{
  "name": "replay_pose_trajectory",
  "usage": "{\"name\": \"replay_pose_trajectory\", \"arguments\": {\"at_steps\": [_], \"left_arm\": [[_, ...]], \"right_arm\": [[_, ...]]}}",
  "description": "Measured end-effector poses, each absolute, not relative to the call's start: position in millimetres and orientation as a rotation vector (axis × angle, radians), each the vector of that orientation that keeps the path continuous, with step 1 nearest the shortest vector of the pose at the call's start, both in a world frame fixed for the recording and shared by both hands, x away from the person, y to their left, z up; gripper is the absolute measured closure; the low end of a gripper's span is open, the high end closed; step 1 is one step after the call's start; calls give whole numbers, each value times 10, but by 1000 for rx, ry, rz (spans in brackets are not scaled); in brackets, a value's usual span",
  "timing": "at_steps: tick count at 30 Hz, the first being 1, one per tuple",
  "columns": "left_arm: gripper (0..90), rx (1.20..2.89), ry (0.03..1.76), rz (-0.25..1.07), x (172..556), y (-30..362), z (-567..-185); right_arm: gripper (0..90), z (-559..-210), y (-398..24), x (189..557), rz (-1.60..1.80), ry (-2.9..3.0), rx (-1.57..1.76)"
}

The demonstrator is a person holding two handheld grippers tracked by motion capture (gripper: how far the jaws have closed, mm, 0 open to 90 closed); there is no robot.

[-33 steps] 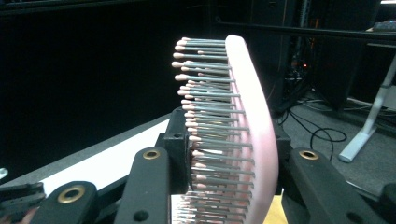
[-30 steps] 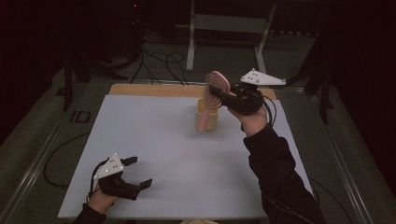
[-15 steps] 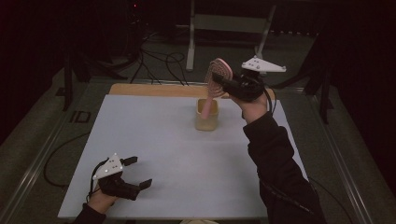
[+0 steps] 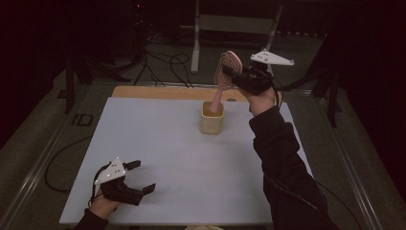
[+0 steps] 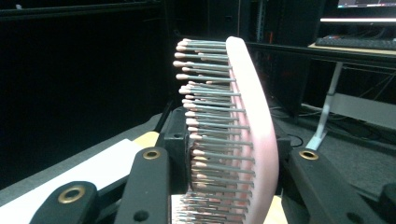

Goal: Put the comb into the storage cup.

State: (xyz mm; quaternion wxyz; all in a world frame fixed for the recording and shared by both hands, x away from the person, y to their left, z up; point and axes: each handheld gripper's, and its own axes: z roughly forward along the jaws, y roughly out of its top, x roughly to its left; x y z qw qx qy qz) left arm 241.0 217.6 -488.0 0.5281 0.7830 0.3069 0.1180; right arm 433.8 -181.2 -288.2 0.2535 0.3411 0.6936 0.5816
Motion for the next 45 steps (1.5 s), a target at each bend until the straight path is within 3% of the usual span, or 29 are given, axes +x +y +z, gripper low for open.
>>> {"name": "replay_pose_trajectory", "arguments": {"at_steps": [15,45], "left_arm": [[2,1870,726,281,2410,2182,-4877],[2,1870,728,282,2410,2186,-4884]], "right_arm": [[646,-3193,-1807,4571,1569,1868,986],[646,-3748,-1700,4654,1567,1940,1047]]}}
